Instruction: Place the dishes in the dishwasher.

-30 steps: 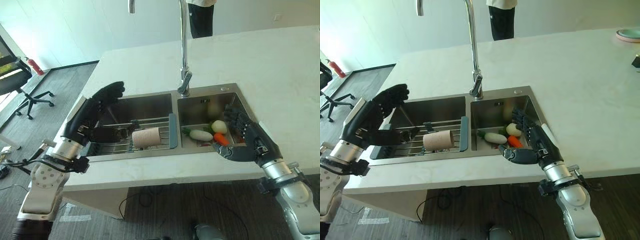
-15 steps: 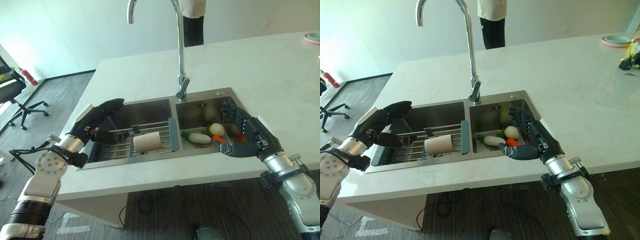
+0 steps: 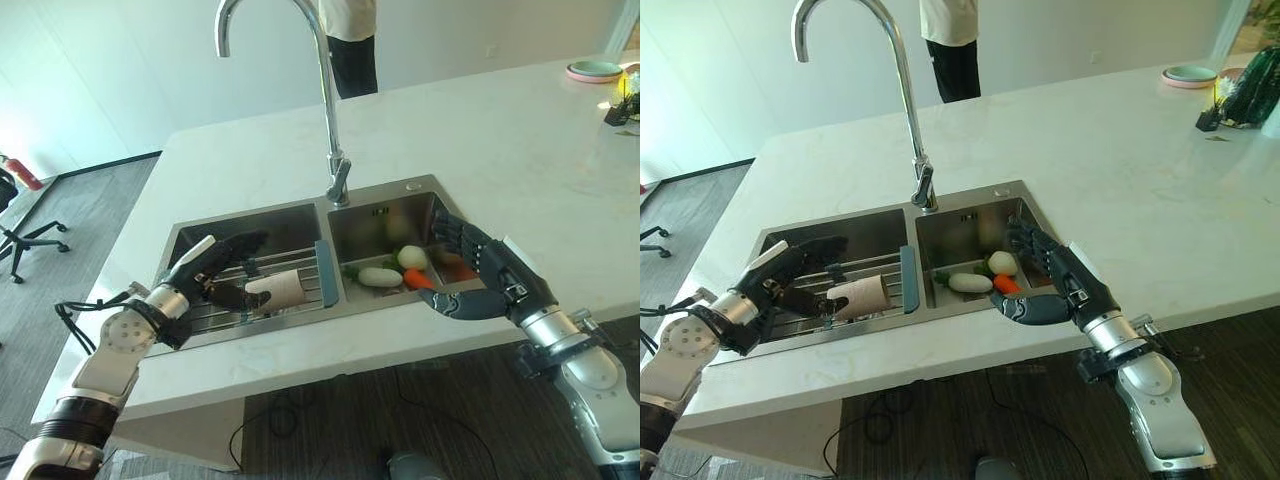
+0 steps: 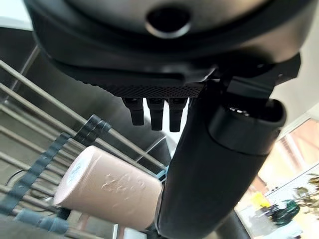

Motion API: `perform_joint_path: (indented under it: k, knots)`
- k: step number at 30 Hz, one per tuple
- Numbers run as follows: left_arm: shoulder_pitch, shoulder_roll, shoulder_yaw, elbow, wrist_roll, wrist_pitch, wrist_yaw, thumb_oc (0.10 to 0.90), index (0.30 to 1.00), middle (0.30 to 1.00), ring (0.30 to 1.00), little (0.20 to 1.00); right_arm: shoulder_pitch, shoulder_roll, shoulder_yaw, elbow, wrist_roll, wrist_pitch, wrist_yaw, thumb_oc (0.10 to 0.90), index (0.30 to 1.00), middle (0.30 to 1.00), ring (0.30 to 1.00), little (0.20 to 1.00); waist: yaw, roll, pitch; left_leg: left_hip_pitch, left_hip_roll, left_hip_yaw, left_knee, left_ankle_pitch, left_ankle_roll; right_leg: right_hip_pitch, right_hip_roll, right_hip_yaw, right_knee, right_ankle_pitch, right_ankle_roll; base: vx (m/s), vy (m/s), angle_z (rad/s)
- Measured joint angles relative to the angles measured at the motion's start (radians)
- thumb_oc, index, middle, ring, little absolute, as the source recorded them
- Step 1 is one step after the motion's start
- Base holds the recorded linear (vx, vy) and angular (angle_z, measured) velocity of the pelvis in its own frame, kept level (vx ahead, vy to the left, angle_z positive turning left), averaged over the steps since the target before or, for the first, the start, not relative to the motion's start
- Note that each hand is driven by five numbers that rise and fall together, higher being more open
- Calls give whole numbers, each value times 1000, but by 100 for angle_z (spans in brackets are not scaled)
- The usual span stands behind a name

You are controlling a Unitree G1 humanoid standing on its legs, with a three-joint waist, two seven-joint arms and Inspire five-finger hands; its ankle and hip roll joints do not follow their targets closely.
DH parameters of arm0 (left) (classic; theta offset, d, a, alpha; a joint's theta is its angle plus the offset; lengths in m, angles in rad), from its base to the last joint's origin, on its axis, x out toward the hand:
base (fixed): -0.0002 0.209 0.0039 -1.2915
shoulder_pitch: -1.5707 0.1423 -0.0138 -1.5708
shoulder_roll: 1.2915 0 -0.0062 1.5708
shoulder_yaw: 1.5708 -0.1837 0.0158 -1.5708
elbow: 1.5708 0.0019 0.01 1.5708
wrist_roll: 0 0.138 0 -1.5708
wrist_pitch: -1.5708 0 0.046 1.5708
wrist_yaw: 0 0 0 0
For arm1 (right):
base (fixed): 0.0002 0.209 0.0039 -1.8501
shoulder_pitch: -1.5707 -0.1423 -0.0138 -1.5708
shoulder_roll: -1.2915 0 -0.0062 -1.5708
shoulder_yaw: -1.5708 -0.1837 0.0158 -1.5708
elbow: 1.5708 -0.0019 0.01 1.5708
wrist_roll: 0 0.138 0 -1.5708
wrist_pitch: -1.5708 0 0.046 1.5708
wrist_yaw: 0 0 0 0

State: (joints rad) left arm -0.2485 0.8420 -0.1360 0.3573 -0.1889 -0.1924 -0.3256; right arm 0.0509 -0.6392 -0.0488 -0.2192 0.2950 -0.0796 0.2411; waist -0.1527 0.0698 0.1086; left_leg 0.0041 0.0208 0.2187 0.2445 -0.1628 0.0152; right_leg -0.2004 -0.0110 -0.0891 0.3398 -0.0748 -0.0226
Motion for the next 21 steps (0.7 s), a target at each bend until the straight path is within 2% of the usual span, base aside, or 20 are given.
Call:
perform_joint_path:
  k: [9, 21]
  knots:
    - [-30, 0, -32, 168, 39, 1, 0, 800, 900, 900, 900, 900, -1, -5, 1, 0, -3, 1, 9, 800, 900, 900, 900, 900, -13, 1, 0, 18, 0, 24, -17, 0, 0, 3, 8, 21, -10, 6, -3, -9, 7, -8]
    - [-54, 0, -39, 174, 57, 1, 0, 800, 900, 900, 900, 900, -1, -7, 1, 0, -17, 2, 16, 800, 900, 900, 900, 900, -17, 1, 0, 29, -1, 25, -24, 0, 1, 16, 10, 24, -19, 9, 0, 0, 0, 0]
